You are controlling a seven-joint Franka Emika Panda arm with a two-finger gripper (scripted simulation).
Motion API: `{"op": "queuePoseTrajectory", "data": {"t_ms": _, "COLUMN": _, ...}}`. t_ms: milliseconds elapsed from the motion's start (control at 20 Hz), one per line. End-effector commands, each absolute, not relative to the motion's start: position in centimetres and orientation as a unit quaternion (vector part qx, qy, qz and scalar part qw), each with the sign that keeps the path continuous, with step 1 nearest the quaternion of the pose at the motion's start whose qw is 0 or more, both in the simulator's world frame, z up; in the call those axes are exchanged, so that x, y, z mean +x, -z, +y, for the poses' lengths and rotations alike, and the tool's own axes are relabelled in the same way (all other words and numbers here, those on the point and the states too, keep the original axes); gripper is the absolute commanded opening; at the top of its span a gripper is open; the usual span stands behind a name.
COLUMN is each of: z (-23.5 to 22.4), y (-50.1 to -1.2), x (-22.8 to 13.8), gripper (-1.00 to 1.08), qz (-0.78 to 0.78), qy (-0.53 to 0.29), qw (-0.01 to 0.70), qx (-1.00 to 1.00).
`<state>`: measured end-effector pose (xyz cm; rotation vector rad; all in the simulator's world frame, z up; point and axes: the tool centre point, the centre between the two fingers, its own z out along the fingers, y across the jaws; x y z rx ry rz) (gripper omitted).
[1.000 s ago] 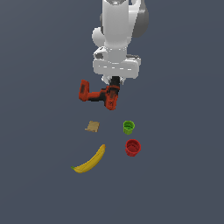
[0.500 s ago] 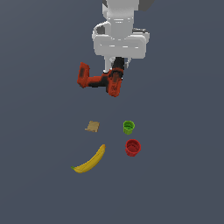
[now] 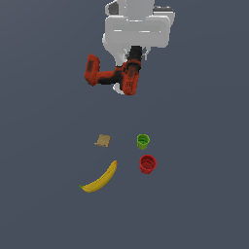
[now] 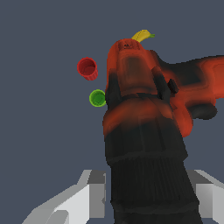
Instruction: Pick up a designated object from a clutter of objects.
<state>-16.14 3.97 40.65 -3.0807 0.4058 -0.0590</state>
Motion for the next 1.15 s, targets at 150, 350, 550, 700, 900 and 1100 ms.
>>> {"op": "queuePoseTrajectory", "data": {"t_ms": 150, "z": 4.1, "y": -42.1, "x": -16.0, "gripper": -1.00, "qz": 0.130, "qy": 0.022, "qw": 0.017, "qx": -0.991}}
{"op": "queuePoseTrajectory", "data": {"t_ms": 350, "z": 4.1, "y": -41.8, "x": -16.1, "gripper": -1.00, "qz": 0.131, "qy": 0.019, "qw": 0.017, "qx": -0.991}}
{"op": "queuePoseTrajectory", "data": {"t_ms": 550, "z": 4.0, "y": -42.7, "x": -16.1, "gripper": -1.00, "qz": 0.131, "qy": 0.019, "qw": 0.017, "qx": -0.991}}
{"op": "queuePoseTrajectory", "data": {"t_ms": 700, "z": 4.0, "y": -44.0, "x": -16.1, "gripper": -1.00, "qz": 0.131, "qy": 0.019, "qw": 0.017, "qx": -0.991}}
{"op": "queuePoseTrajectory", "data": {"t_ms": 900, "z": 3.9, "y": -45.2, "x": -16.1, "gripper": -1.00, "qz": 0.131, "qy": 0.019, "qw": 0.017, "qx": -0.991}}
{"op": "queuePoseTrajectory", "data": {"t_ms": 1100, "z": 3.9, "y": -45.6, "x": -16.0, "gripper": -1.00, "qz": 0.131, "qy": 0.019, "qw": 0.017, "qx": -0.991}}
